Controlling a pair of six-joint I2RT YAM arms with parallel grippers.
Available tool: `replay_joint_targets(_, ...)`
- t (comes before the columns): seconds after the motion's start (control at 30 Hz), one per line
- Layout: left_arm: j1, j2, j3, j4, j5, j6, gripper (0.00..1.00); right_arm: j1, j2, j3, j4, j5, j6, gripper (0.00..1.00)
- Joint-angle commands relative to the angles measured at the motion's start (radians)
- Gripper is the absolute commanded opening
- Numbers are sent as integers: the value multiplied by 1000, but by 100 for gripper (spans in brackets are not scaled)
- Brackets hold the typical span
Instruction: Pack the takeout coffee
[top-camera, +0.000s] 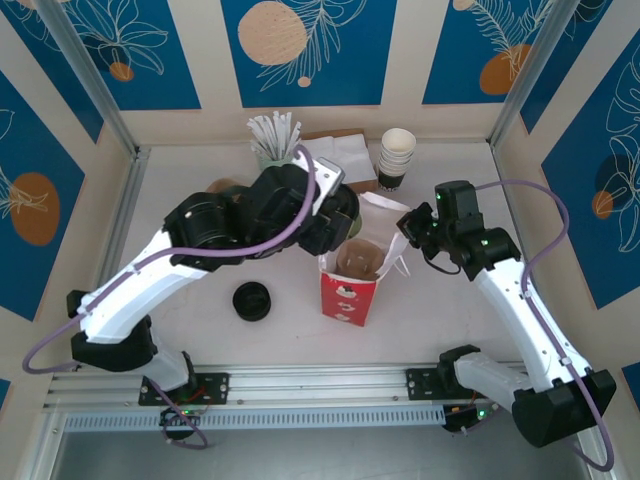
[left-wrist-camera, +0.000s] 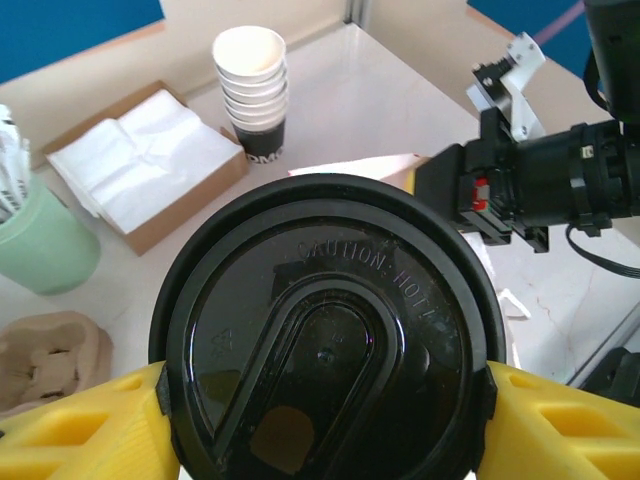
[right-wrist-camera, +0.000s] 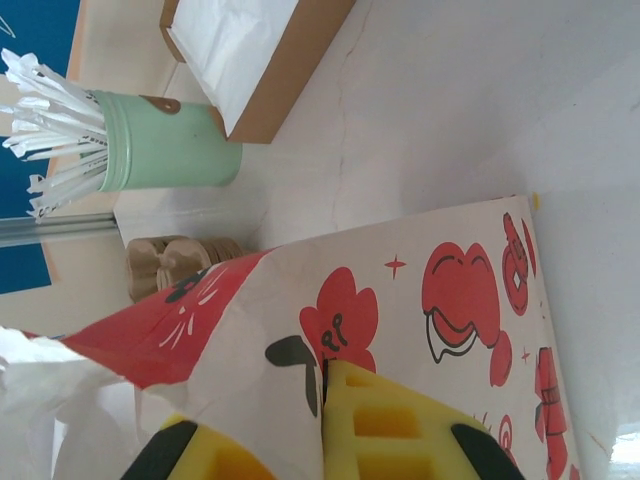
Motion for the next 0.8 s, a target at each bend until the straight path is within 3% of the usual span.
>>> replay_joint_targets(0.0,5,25,13,37,52,8,67,26,11,17,30,77,57,0)
replay_joint_targets(0.77,69,90,-295,292,98,-14,66,40,-34,-2,-6,65,69,0)
